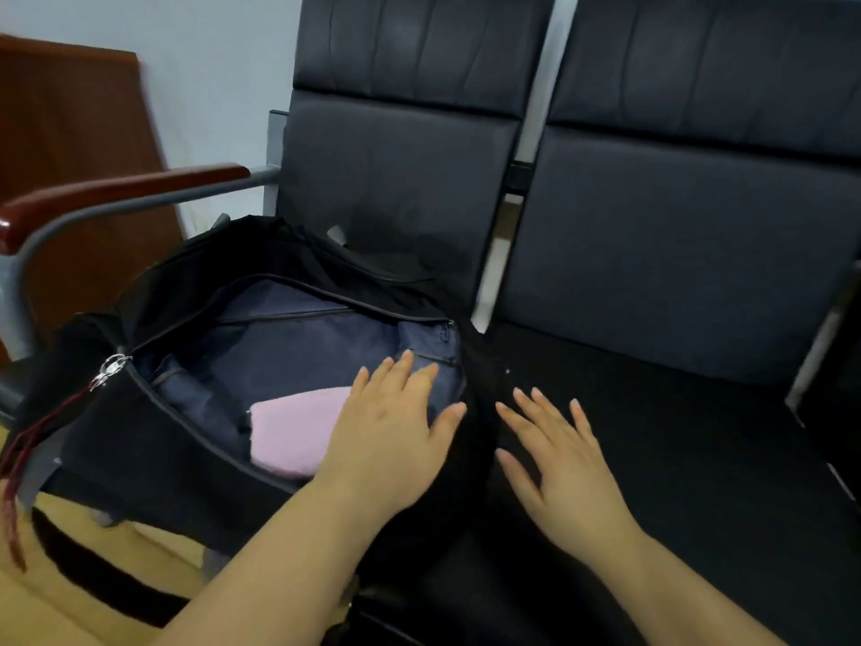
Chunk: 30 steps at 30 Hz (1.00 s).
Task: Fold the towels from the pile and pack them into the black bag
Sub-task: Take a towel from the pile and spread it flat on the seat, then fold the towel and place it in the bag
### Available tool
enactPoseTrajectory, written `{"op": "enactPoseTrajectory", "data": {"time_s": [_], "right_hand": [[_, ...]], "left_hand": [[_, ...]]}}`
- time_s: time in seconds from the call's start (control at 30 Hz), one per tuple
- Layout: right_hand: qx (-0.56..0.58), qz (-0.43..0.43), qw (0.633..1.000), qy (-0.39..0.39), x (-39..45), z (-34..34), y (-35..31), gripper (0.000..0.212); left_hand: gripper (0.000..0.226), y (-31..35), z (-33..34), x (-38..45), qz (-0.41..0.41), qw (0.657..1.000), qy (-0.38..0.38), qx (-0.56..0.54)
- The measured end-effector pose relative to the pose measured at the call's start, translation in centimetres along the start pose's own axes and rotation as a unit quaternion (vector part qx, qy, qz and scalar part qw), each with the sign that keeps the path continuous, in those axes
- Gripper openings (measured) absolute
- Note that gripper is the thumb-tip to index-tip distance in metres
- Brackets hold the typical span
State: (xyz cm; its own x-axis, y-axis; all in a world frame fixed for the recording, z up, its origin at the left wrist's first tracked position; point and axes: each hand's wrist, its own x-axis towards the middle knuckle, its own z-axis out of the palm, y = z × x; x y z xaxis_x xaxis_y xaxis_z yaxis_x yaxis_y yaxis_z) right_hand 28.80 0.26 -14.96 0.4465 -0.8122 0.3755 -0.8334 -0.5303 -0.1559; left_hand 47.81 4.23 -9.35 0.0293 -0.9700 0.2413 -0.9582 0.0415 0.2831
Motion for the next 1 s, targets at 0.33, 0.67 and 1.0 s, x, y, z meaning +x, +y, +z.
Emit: {"op": "enactPoseTrajectory", "data": {"time_s": [0.33,0.67,1.0], "right_hand": [[-0.081,0.169,0.982,-0.038,-12.3,-9.3,12.4,0.056],[-0.077,0.356,0.922,0.135,-22.4,-19.6,23.6,0.065],[-0.12,0.527,0.777,0.322,-28.6,-25.0,29.8,0.053]], "left_hand": [[0.064,16.7,5.8,-0.8,0.21,0.972,-0.111,0.005],[0.068,31.2,7.2,-1.3,0.351,0.927,-0.123,0.046],[0.09,45.3,7.5,0.6,0.475,0.874,-0.1,-0.03]]}}
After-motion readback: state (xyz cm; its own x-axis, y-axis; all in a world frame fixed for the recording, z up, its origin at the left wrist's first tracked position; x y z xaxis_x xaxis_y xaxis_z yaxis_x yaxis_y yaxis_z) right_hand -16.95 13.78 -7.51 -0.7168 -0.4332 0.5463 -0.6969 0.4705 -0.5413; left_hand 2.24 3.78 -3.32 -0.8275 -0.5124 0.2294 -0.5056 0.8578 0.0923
